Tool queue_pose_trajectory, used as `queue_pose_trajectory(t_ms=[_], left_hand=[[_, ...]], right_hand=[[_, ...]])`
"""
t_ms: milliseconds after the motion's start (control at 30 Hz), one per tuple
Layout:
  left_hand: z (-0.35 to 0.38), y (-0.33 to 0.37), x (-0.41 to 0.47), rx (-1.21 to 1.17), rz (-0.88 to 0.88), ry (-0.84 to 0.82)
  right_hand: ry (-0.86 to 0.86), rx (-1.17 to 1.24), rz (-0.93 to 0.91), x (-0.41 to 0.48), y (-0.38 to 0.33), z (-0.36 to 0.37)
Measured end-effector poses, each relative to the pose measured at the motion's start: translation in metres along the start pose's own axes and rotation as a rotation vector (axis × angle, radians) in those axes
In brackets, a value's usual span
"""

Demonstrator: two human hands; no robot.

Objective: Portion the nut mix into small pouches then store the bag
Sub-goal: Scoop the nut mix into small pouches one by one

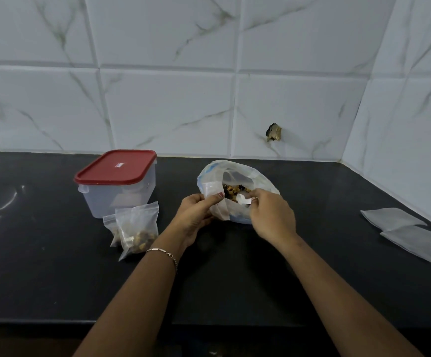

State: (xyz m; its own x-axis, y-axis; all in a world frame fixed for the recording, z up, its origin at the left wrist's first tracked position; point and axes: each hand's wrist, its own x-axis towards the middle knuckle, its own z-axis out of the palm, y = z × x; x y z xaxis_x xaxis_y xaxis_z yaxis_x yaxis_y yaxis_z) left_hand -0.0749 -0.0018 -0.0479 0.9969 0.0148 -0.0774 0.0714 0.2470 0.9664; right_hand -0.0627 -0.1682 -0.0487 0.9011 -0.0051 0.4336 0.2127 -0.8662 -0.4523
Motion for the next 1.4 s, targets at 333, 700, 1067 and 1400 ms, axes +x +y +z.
queue_pose_trajectory(t_ms=[333, 700, 1067, 1400], left_hand=[[-0.005, -0.002, 0.003, 0.017, 0.01, -0.074], [-0.001, -0.004, -0.001, 0.102, 0.052, -0.126], [-0.002, -0.007, 0.0, 0.187, 0.098, -0.183], [0.001, -0.008, -0.001, 0.099, 0.141, -0.105]], right_hand=[[-0.232, 0.762, 0.453, 0.003, 0.006, 0.001], [-0.362, 1.097, 0.671, 0.013, 0.006, -0.001], [-0.398, 0.877, 0.516, 0.018, 0.001, -0.002], [-0.378, 1.263, 0.714, 0.02, 0.008, 0.0]])
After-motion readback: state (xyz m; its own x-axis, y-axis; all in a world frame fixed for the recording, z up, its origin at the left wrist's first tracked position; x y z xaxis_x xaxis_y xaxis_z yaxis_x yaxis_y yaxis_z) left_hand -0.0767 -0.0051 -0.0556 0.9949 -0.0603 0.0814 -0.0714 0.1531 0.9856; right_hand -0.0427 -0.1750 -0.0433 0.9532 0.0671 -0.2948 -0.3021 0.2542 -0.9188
